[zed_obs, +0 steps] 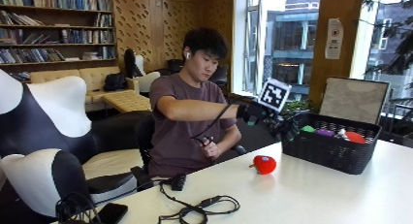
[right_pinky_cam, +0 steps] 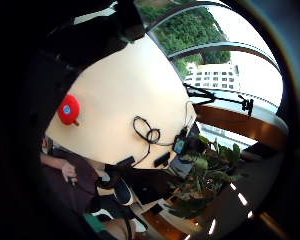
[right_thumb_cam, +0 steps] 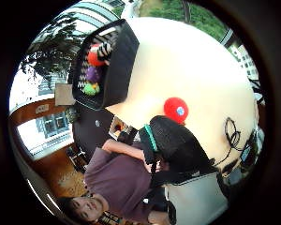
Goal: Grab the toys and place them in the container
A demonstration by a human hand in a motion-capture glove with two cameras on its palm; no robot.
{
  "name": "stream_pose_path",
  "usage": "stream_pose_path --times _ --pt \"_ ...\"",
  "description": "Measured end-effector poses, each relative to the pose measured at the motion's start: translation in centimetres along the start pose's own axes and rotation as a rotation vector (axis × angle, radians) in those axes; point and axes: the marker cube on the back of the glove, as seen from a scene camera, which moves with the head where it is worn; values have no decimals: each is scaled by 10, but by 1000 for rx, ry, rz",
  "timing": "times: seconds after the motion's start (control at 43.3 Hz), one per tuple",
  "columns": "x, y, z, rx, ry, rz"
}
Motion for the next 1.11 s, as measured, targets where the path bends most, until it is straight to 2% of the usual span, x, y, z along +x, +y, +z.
stream_pose_path --times 0.092,0.231,0.277,0.324,0.37,0.462,0.601,0.693,0.878,0.948,1.04,1.11 --pt "-10 -3 64 -63 104 -102" --pt "-42 -13 158 -128 195 -128" --pt "-42 -18 177 -86 246 -118" --pt "-40 -22 185 23 297 -127" --pt "-49 -23 186 117 237 -154" --pt "-85 -21 184 163 -57 -217" --pt "-78 -38 175 202 1 -204" --pt "-92 -44 158 145 -192 -242" --pt "-89 -49 85 168 -256 -261" --pt "-80 -50 41 208 -189 -225" --pt "-49 -57 -4 272 122 -64" --pt "-59 -51 -38 293 57 -97"
